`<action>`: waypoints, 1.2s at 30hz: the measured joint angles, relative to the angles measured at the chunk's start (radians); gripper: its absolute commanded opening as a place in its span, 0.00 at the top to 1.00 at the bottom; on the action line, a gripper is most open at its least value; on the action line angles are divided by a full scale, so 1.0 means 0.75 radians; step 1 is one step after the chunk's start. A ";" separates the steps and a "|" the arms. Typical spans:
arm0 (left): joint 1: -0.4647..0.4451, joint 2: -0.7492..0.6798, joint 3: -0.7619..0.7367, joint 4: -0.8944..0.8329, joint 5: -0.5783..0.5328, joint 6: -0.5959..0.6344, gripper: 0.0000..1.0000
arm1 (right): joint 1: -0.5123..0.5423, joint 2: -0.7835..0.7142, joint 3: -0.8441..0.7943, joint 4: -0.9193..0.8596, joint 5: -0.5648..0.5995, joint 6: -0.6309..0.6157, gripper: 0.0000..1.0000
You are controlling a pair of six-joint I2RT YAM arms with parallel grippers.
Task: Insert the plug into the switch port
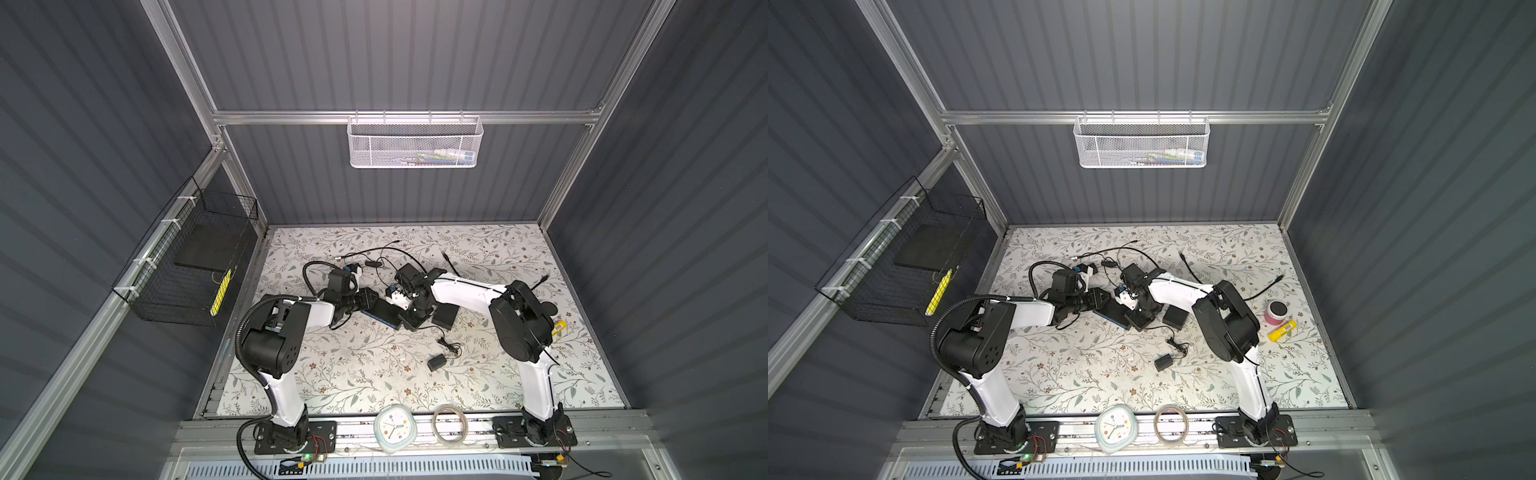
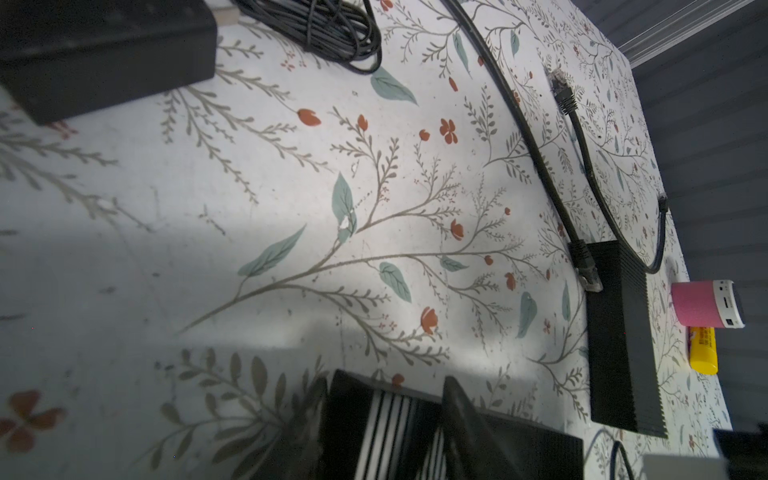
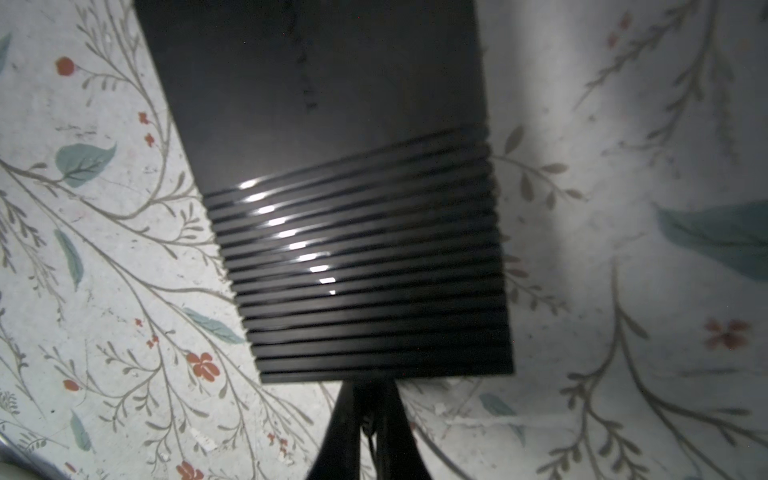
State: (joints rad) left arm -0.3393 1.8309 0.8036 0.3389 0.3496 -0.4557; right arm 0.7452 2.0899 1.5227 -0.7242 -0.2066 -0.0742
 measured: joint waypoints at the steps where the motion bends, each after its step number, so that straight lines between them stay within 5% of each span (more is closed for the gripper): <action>1: 0.000 0.001 -0.001 0.005 0.000 -0.001 0.57 | 0.000 0.000 0.006 -0.008 0.002 0.004 1.00; 36: -0.001 0.050 -0.046 0.210 -0.081 -0.025 0.58 | -0.007 0.152 0.247 -0.165 -0.006 0.143 1.00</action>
State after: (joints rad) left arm -0.3397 1.8683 0.7689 0.4961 0.2890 -0.4744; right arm 0.7399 2.2036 1.7077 -0.8478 -0.2108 0.0330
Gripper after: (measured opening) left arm 0.427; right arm 0.074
